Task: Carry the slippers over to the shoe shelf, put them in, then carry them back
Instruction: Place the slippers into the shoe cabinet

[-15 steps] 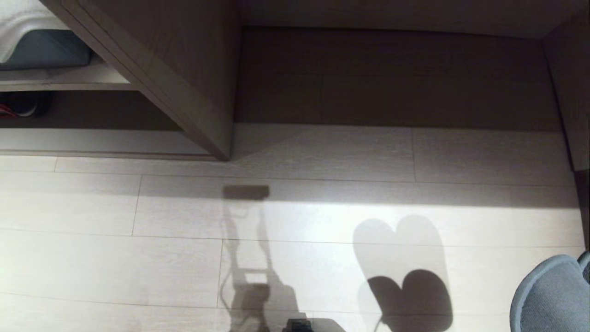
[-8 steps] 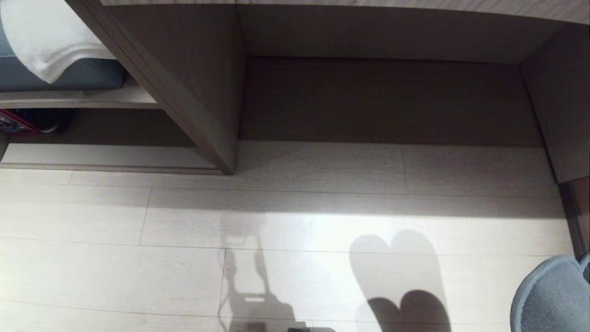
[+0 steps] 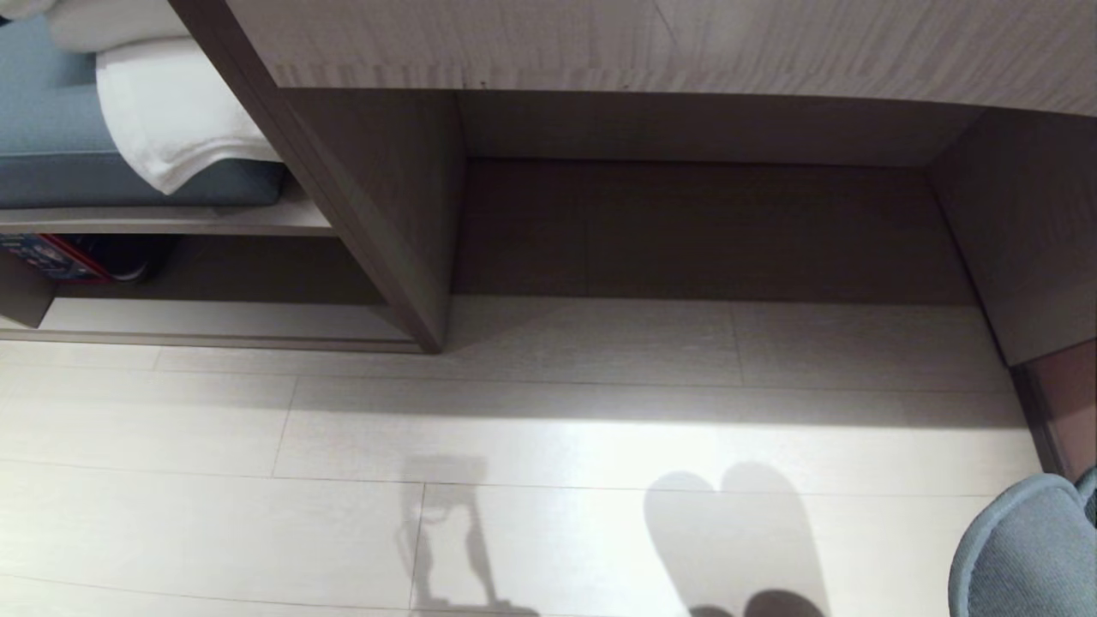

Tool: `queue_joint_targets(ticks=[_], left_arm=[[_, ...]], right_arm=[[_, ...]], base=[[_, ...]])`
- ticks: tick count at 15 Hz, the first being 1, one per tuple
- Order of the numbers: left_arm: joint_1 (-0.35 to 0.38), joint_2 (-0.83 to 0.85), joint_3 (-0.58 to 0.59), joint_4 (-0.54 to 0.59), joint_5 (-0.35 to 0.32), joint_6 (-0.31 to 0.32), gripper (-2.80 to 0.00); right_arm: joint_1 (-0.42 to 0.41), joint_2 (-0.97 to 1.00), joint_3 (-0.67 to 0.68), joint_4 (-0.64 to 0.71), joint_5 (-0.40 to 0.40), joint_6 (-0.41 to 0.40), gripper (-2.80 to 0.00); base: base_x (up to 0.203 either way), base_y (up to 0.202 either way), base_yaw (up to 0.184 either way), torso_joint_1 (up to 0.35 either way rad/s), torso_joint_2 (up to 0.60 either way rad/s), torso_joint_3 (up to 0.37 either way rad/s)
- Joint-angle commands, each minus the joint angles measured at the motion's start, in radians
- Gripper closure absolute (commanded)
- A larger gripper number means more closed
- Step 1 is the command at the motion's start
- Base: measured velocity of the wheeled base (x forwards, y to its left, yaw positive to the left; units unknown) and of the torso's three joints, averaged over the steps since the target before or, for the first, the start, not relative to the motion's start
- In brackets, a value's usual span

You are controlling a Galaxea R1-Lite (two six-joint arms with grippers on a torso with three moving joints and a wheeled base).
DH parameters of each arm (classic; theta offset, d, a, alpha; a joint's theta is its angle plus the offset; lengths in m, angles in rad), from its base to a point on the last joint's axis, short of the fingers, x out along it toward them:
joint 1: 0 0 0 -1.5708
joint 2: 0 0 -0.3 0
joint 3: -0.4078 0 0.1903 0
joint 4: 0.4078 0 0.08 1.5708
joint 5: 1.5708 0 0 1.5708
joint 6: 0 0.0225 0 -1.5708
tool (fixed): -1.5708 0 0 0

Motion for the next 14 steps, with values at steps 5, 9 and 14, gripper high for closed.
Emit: queue_joint_targets(ticks=[5, 9, 14], left_arm=[[0.001, 0.001, 0.0, -0.001, 0.0, 0.0, 0.0], [0.001, 0.001, 0.0, -0.001, 0.0, 0.0, 0.0], [0.001, 0.002, 0.0, -0.001, 0.0, 0.0, 0.0]], right_arm=[[0.0, 0.002, 0.0, 0.0, 0.0, 0.0, 0.0], [0.0, 0.002, 0.0, 0.0, 0.0, 0.0, 0.0], [0.0, 0.002, 0.0, 0.0, 0.0, 0.0, 0.0]], base=[[0.0, 0.0, 0.0, 0.003, 0.0, 0.206], [0.0, 0.0, 0.0, 0.004, 0.0, 0.203], [0.0, 0.0, 0.0, 0.002, 0.0, 0.202]])
